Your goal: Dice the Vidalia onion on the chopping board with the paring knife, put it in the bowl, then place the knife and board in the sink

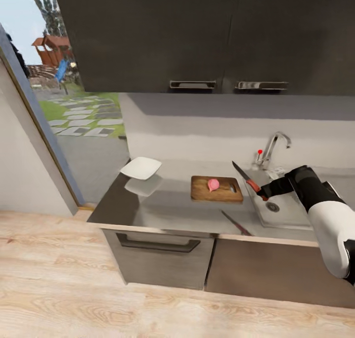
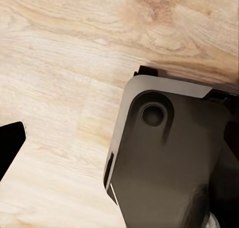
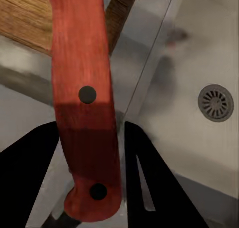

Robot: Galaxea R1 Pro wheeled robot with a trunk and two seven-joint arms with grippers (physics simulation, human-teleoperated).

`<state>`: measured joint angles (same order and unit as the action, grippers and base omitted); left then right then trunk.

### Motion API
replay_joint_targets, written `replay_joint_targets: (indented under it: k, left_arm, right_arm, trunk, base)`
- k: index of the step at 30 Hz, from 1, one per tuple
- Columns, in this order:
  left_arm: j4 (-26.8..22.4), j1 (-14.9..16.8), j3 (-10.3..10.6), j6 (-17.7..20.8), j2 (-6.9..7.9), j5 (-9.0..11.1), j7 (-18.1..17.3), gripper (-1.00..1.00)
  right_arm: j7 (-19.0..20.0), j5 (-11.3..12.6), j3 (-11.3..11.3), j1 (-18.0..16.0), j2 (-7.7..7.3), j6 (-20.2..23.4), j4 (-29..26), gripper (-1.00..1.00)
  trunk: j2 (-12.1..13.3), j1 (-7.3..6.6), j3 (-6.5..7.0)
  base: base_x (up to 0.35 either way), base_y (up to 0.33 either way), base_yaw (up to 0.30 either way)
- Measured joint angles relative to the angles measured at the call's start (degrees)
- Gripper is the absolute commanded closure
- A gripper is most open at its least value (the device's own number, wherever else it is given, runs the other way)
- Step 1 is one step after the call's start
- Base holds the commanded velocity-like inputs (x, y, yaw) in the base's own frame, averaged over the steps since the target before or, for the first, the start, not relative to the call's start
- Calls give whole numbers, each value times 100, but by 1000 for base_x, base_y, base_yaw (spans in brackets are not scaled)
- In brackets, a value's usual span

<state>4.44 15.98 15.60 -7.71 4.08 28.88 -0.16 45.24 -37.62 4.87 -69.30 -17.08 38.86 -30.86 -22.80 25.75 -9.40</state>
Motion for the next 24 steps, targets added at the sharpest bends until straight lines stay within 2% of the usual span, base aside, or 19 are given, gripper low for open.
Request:
replay_joint_targets:
  k: [3,5,9,10,14,16,19,23,24]
  left_arm:
    - [1,0,0,0,-3,0,0,-100]
    - [0,0,0,3,-7,0,-1,-100]
    - [1,0,0,3,-9,0,0,-100]
    - [-1,0,0,3,-9,-1,0,-100]
    - [-11,1,7,8,-16,-8,0,-100]
    - [-14,1,8,16,-17,-12,0,-100]
    - [-15,1,16,20,-25,-17,18,-100]
    - [-15,1,17,20,-40,-18,165,-100]
    - [-19,1,17,20,-42,-20,253,-100]
  right_arm:
    - [-77,-18,-16,-1,0,-3,-35,100]
    - [-483,-69,-85,-1,0,-4,-79,100]
    - [-1786,-217,-378,-1,75,-5,-145,100]
    - [-1990,-221,-425,-1,100,-4,-153,100]
    - [-3573,-234,-850,0,422,-30,-193,100]
    - [-4168,-245,-1069,1,617,-59,-204,100]
    - [-4601,-290,-1306,2,898,-314,-215,100]
    - [-4701,-318,-1422,2,1010,-619,-217,100]
    - [-4715,-318,-1536,2,1023,-747,-221,100]
  trunk:
    - [-1,-2,-9]
    - [-1,-2,-10]
    - [0,0,-11]
    - [0,0,-11]
    - [0,0,-11]
    - [0,0,-11]
    - [0,0,-11]
    - [0,0,-11]
    - [0,0,-11]
  base:
    - [226,-22,61]
    - [255,-71,16]
    - [86,-26,5]
    - [30,-9,2]
    - [10,-3,1]
    - [3,-1,0]
    - [0,0,0]
    - [0,0,0]
    - [0,0,0]
